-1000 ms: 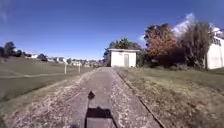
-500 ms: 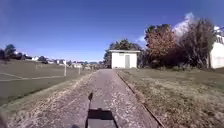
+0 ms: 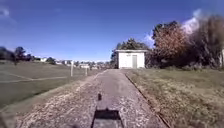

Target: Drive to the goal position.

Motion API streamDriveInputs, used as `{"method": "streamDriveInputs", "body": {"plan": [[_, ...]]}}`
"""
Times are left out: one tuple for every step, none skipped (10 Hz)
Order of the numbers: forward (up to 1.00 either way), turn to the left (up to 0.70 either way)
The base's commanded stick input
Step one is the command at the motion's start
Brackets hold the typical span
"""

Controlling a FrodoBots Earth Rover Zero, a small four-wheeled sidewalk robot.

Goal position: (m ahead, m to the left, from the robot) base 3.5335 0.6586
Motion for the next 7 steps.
{"method": "streamDriveInputs", "body": {"plan": [[0.7,0.0],[0.7,0.0],[0.7,0.0],[0.7,0.0],[0.7,0.0],[0.7,0.0],[0.7,0.0]]}}
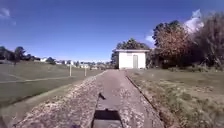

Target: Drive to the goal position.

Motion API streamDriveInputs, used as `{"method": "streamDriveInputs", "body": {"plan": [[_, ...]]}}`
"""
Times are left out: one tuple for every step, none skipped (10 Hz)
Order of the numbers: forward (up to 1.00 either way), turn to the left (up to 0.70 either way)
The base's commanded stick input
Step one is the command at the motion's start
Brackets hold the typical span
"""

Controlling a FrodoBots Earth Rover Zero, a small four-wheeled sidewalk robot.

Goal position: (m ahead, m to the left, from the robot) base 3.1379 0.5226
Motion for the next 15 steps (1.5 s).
{"method": "streamDriveInputs", "body": {"plan": [[0.7,0.0],[0.7,0.0],[0.7,0.0],[0.7,0.0],[0.7,0.0],[0.7,0.0],[0.7,0.0],[0.7,0.0],[0.7,0.0],[0.7,0.0],[0.7,0.0],[0.7,0.0],[0.7,0.0],[0.7,0.0],[0.7,0.0]]}}
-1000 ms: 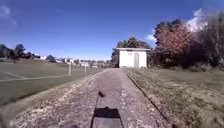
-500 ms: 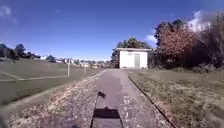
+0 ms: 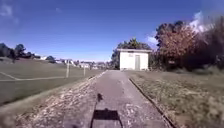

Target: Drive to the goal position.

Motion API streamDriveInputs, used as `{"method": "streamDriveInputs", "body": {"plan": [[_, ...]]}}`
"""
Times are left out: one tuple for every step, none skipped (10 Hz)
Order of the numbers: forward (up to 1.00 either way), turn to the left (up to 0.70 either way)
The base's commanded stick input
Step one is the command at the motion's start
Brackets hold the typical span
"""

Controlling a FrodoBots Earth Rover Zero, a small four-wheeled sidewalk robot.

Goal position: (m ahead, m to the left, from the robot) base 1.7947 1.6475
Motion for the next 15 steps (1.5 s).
{"method": "streamDriveInputs", "body": {"plan": [[0.7,0.0],[0.7,0.0],[0.7,0.0],[0.7,0.0],[0.7,0.0],[0.7,0.0],[0.7,0.0],[0.7,0.0],[0.7,0.0],[0.7,0.0],[0.7,0.0],[0.7,0.0],[0.7,0.0],[0.7,-0.01],[0.7,-0.15]]}}
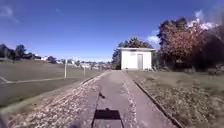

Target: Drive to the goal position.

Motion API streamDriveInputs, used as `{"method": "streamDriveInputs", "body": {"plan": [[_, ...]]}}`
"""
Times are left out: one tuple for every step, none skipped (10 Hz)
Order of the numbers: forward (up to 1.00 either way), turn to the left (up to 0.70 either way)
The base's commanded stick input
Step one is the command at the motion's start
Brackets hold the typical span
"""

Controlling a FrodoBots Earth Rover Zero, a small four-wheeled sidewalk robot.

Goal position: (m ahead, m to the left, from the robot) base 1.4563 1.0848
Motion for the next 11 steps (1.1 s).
{"method": "streamDriveInputs", "body": {"plan": [[0.7,-0.28],[0.7,0.0],[0.7,0.0],[0.7,0.0],[0.7,0.0],[0.7,0.0],[0.7,-0.13],[0.7,-0.28],[0.7,-0.35],[0.7,-0.35],[0.7,-0.35]]}}
